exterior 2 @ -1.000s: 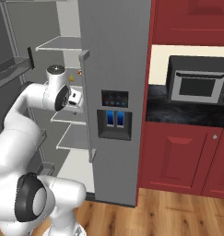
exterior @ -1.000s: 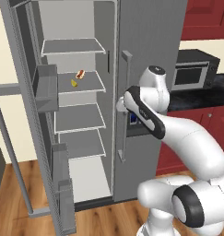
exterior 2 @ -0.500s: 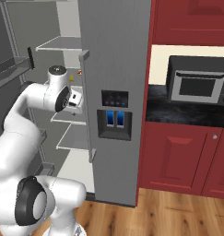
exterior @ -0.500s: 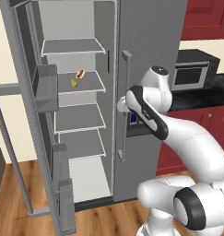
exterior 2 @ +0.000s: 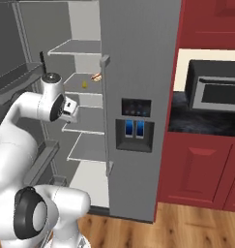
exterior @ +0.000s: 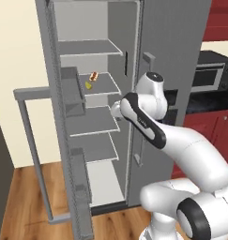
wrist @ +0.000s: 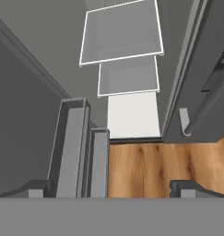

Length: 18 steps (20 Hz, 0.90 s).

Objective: Take the lemon wedge from the fridge and place it on the plate with fish on the dining counter.

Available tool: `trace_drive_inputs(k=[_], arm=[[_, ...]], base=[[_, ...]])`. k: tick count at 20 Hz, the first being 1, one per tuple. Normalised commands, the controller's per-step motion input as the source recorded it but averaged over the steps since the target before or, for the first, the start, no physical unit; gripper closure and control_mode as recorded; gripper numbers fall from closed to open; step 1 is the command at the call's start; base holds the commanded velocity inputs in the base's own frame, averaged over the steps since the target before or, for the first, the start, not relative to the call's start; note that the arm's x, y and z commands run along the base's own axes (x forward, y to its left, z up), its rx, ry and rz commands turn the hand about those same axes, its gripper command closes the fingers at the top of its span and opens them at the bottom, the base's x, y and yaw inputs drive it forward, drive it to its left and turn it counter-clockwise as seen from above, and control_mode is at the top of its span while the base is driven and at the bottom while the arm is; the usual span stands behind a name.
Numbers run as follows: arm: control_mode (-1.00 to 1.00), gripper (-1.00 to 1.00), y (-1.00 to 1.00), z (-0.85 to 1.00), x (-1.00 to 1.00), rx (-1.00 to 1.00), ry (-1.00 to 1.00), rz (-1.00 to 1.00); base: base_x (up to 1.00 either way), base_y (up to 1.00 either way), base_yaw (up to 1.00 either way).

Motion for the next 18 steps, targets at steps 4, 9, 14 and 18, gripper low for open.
trace_drive_inputs(k=[4, 9, 14, 18], arm=[[1.0, -1.0, 0.0, 0.0, 0.0, 0.0, 0.0, 0.0], [1.0, -1.0, 0.0, 0.0, 0.0, 0.0, 0.0, 0.0], [1.0, -1.0, 0.0, 0.0, 0.0, 0.0, 0.0, 0.0], [1.0, -1.0, 0.0, 0.0, 0.0, 0.0, 0.0, 0.0]], base=[[0.7, 0.09, -0.04], [0.69, 0.33, -0.14], [0.15, 0.75, -0.2], [0.38, 0.13, -0.06]])
